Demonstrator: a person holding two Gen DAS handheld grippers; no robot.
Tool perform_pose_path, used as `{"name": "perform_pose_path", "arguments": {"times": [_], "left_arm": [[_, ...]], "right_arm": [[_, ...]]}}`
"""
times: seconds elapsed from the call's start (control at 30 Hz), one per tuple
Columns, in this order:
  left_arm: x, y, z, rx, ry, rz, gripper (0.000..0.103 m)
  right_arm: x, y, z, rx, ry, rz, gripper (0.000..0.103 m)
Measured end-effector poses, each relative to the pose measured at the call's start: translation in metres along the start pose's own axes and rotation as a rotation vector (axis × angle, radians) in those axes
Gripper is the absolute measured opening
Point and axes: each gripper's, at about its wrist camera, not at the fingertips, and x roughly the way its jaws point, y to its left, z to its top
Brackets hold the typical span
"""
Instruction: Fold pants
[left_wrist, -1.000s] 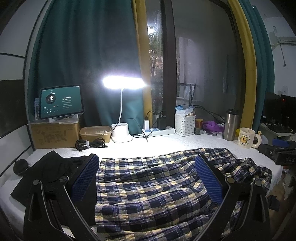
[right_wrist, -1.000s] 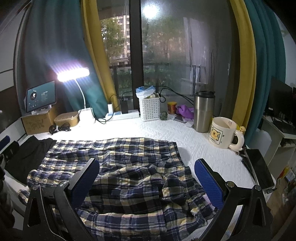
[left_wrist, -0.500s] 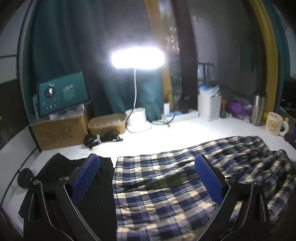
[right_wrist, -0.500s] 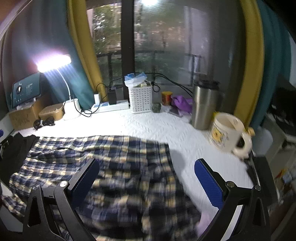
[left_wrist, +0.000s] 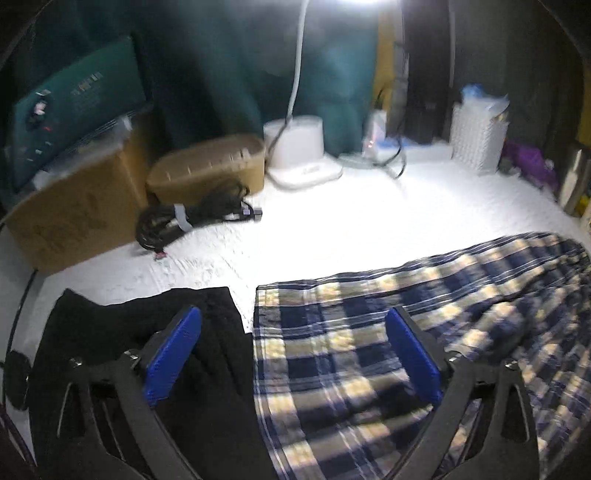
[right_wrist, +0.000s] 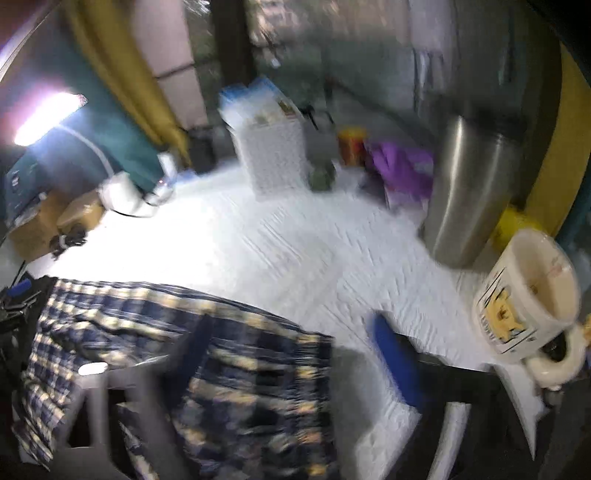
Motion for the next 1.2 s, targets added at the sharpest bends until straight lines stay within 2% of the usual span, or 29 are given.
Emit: {"name": "perform_pose_path", "arguments": {"times": [0.17,0.23,0.27,0.33,0.37,0.43,0.5,0.53,0.7,0.9,1.0,1.1,1.13,1.2], "left_arm": [[0.032,0.004,0.004,0.007,0.085,-0.011,0.085],[0.038,0.001,0.003,0.020,0.106,-0.021,0.081],[0.040,-0.002,0.002,0.026,0.114,-0.026,0.075],[0.041,-0.003,0.003,0.031,0.102,-0.043,0.064],[0.039,-0.006,0.003,0.034,0.101,-0.057,0.056],[0.036,-0.010,0.003,0.033,0.099,-0.081,0.041],[0.034,-0.014,0.004,0.021,0.101,-0.090,0.013],[0.033,-0.016,0.005,0.022,0.104,-0.084,0.007],[0.028,-0.029,0.018,0.020,0.076,-0.123,0.003],[0.034,-0.038,0.028,0.013,0.062,-0.113,0.003],[0.039,-0.033,0.025,-0.005,0.068,-0.062,0.003],[0.047,-0.021,0.019,-0.017,0.056,0.056,0.002],[0.050,-0.015,0.017,-0.028,0.069,0.074,0.002],[0.050,-0.005,0.014,-0.049,0.079,0.090,0.002]], "right_arm": [[0.034,-0.011,-0.003,0.015,0.092,0.033,0.066],[0.041,-0.007,-0.007,-0.009,0.114,0.046,0.055],[0.046,-0.003,-0.009,-0.029,0.134,0.055,0.044],[0.049,0.005,-0.015,-0.073,0.146,0.050,0.033],[0.048,0.010,-0.017,-0.108,0.138,0.045,0.028],[0.046,0.008,-0.018,-0.125,0.124,0.025,0.026],[0.041,0.003,-0.016,-0.131,0.089,-0.018,0.025],[0.039,0.001,-0.013,-0.138,0.071,-0.046,0.025],[0.029,-0.016,0.005,-0.133,0.008,-0.129,0.025],[0.030,-0.030,0.024,-0.132,-0.021,-0.138,0.025],[0.047,-0.029,0.025,-0.141,0.011,-0.146,0.025],[0.062,-0.025,0.020,-0.158,0.036,-0.182,0.025],[0.064,-0.026,0.020,-0.151,0.038,-0.187,0.026],[0.063,-0.026,0.020,-0.156,0.033,-0.206,0.037]]}}
